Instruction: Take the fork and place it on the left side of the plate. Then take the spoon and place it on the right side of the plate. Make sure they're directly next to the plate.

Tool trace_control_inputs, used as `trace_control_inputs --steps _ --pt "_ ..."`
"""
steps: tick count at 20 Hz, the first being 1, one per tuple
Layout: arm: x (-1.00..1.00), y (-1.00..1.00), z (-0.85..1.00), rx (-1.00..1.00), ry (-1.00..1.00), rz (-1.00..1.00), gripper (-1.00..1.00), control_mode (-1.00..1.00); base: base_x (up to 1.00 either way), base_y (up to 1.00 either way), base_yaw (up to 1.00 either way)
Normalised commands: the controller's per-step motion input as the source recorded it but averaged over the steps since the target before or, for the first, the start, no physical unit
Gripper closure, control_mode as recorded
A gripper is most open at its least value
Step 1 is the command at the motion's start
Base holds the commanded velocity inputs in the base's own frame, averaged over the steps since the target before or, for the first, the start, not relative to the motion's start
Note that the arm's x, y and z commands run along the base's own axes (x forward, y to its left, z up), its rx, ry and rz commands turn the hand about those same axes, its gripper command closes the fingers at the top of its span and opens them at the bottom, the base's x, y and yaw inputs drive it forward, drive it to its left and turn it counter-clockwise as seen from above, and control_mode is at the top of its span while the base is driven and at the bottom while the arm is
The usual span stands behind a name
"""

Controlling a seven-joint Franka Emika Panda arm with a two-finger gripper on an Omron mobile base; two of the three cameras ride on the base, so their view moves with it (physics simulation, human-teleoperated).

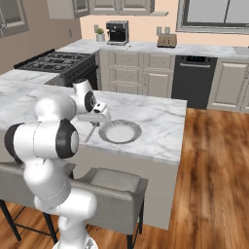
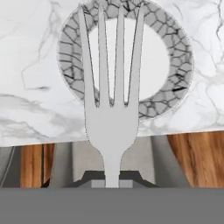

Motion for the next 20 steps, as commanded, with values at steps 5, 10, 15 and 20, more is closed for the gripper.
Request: trace_control_inputs --steps 5,10,15,20 --pt "0.42 0.52 -0.05 0.00 0.00 0.07 1.00 -1.00 0.00 0.00 0.00" --pt "0.41 0.46 -0.11 0.00 0.00 0.09 1.00 -1.00 0.00 0.00 0.00" --pt "0.37 0.31 -0.27 0.00 0.00 0.05 1.00 -1.00 0.00 0.00 0.00" --pt "0.43 0.19 -0.40 0.00 0.00 0.00 1.00 -1.00 0.00 0.00 0.00"
